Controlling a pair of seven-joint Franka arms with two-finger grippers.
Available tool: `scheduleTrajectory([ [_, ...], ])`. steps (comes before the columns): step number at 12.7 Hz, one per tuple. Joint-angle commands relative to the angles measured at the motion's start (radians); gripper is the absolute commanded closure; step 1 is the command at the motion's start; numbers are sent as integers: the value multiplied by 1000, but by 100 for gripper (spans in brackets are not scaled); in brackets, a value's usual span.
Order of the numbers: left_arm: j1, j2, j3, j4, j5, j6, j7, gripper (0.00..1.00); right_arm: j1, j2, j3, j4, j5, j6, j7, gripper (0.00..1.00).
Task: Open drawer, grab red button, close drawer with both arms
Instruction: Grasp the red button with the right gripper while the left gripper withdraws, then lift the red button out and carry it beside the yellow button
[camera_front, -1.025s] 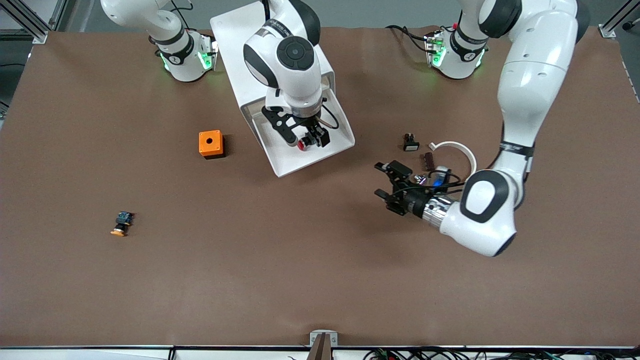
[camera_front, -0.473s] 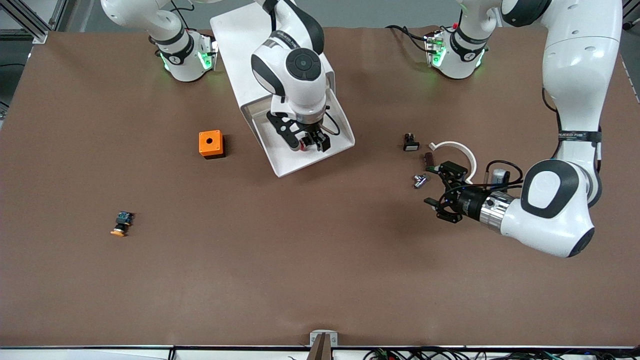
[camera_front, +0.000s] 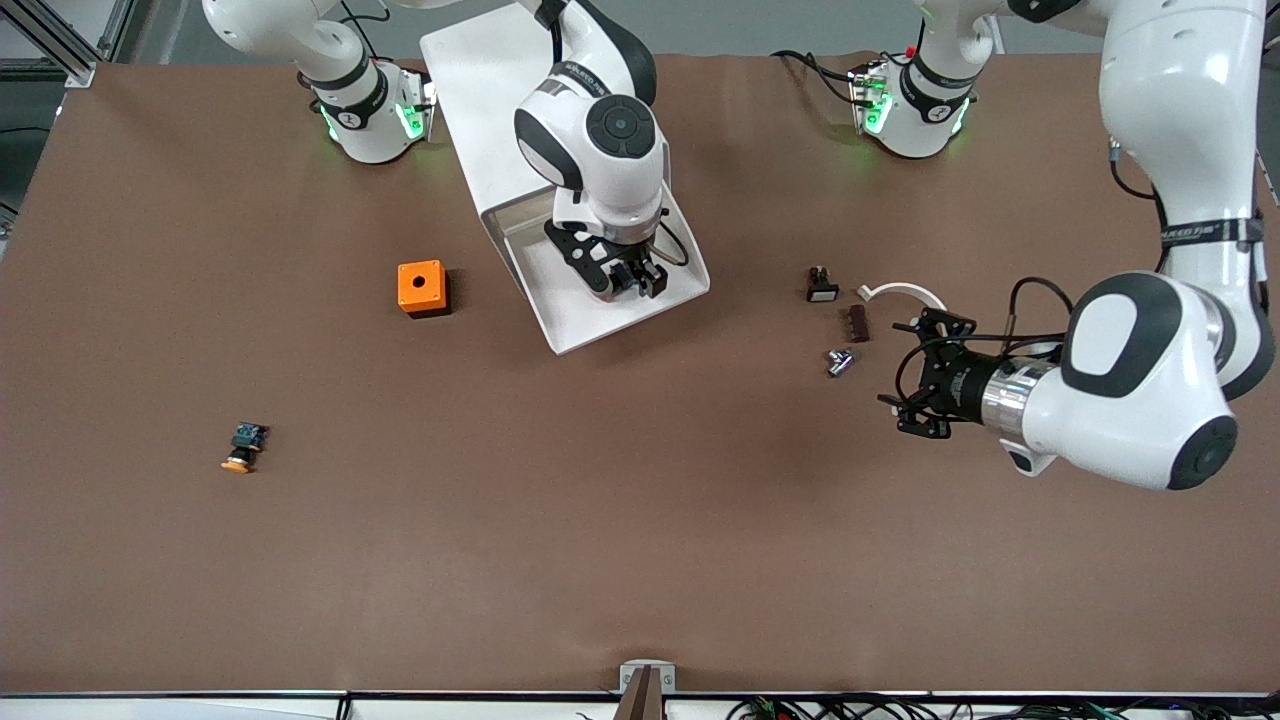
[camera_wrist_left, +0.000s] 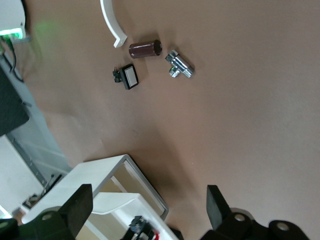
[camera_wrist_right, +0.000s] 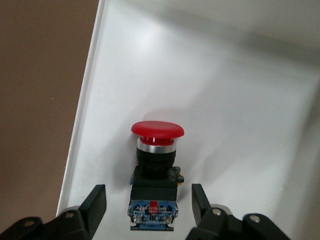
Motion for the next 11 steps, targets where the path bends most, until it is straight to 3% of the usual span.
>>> scheduleTrajectory([
  [1,13,-31,7,-11,20,-17,59,0,15,1,-11,-6,-15,4,25,59],
  [2,13,-31,18,-11,20,-10,67,0,16,3,-11,-6,-17,4,26,71],
  [3,13,-33,15,-11,31,-10,73,0,21,3,-11,-6,-17,4,26,92],
  [4,3,-52,13,-11,63,-10,92,0,21,3,-11,-4,-17,2,26,100],
  [7,-4,-97,-17,-17,201,-14,231,0,-8,-5,-17,60,-14,-28,8,100],
  [9,16,-128,-25,-22,209,-14,393,0,-94,-6,-14,175,3,-207,-103,100],
  [11,34,-140,-25,-35,209,-17,563,0,-193,-31,-14,212,21,-287,-272,100],
])
